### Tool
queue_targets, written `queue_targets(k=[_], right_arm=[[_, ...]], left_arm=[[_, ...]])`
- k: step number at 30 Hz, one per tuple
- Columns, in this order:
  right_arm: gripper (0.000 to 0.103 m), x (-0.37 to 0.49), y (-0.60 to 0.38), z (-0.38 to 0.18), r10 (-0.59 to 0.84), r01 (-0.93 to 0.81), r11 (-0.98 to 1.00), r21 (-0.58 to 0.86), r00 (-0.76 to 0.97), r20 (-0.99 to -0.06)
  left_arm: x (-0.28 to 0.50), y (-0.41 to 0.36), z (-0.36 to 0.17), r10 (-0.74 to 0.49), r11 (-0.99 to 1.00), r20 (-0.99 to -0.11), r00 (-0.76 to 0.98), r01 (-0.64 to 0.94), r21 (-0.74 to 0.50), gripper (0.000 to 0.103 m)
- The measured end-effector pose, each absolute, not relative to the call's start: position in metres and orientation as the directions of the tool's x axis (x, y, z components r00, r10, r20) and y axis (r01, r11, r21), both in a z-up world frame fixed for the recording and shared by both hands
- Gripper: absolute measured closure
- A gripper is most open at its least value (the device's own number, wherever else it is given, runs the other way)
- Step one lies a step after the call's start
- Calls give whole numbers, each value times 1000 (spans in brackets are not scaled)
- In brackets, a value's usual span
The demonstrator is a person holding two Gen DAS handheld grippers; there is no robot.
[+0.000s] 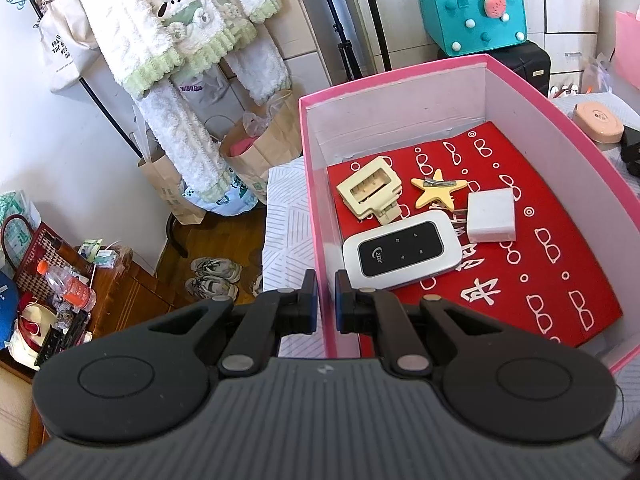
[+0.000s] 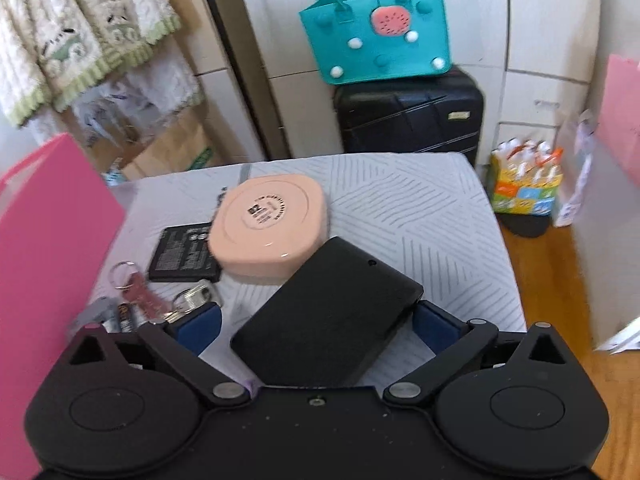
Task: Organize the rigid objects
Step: 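Grasp the black power bank on the table with the right gripper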
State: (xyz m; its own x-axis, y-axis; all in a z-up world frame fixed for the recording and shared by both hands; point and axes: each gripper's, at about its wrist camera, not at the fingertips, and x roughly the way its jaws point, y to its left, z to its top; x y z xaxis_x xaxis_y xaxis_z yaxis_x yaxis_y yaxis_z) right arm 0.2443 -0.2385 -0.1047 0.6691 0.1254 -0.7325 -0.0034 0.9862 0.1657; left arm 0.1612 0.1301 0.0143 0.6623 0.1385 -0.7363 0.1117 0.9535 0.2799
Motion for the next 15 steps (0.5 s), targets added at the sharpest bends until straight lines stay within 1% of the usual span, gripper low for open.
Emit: queue_targets(k=[3, 5, 6, 7, 11, 15], right_arm=[[0, 245, -227, -108, 53, 13, 996, 84, 684, -728], [0, 243, -224, -110, 31, 6, 999, 49, 695, -719], [2, 241, -225, -111, 30, -2, 999, 41, 701, -713], [8, 237, -225, -110, 25, -8, 1000, 28, 707, -707], [17, 226, -235, -103, 71, -59, 997, 41, 701, -710], [22, 213, -240, -103, 125, -155, 988, 26, 679, -723]], left_arm=[[161, 130, 14, 139, 953, -736, 663, 113, 281, 95], [161, 130, 14, 139, 953, -736, 663, 113, 282, 95], [162, 130, 14, 138, 953, -736, 663, 114, 281, 95], [162, 130, 14, 137, 954, -737, 662, 113, 279, 95], [162, 129, 14, 135, 954, -738, 662, 115, 277, 95], [161, 129, 14, 137, 953, -735, 664, 116, 282, 95]])
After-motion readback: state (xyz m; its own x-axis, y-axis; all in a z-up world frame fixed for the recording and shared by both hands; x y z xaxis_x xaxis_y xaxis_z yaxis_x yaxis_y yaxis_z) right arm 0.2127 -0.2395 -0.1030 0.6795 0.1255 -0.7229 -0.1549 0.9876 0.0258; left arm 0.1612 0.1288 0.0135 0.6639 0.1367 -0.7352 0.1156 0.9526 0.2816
